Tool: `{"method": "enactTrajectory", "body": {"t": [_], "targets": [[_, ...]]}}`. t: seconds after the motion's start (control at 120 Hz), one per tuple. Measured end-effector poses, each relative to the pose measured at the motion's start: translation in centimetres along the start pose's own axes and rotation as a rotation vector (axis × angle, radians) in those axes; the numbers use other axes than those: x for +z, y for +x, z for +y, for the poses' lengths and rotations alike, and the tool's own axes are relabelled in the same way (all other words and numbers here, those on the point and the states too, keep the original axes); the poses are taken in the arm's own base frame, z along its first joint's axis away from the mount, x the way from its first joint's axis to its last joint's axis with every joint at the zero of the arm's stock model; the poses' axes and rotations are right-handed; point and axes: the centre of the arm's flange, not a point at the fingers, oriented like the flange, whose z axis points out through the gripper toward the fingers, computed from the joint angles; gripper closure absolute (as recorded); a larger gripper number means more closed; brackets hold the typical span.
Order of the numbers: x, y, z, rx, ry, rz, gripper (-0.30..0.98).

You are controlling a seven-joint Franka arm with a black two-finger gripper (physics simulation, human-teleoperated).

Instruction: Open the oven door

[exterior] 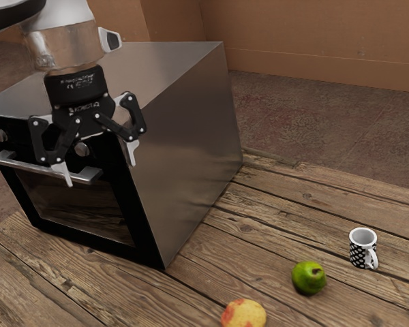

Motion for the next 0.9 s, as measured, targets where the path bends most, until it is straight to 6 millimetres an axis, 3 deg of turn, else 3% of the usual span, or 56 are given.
{"method": "enactTrajectory", "body": {"t": [0.15, 0.242, 0.308, 0.342, 0.4, 0.45, 0.558, 0.692, 0.9], "targets": [[-0.6, -0.6, 0.6, -0.188, -0.062, 0.014, 0.0], [-3.5, -4.0, -2.6, -0.24, -0.148, 0.018, 0.0], [-5.1, -4.6, -5.6, -0.314, -0.189, 0.006, 0.0], [-4.5, -3.3, -7.1, -0.386, -0.192, -0.006, 0.0], [-0.9, -0.2, -10.5, -0.527, -0.205, -0.008, 0.0], [1.0, 3.0, -13.3, -0.655, -0.259, -0.004, 0.0], [5.1, 7.2, -14.7, -0.801, -0.375, 0.003, 0.0], [4.8, 9.6, -15.7, -0.891, -0.554, 0.03, 0.0], [5.0, 10.0, -15.8, -0.918, -0.67, 0.066, 0.0]]}}
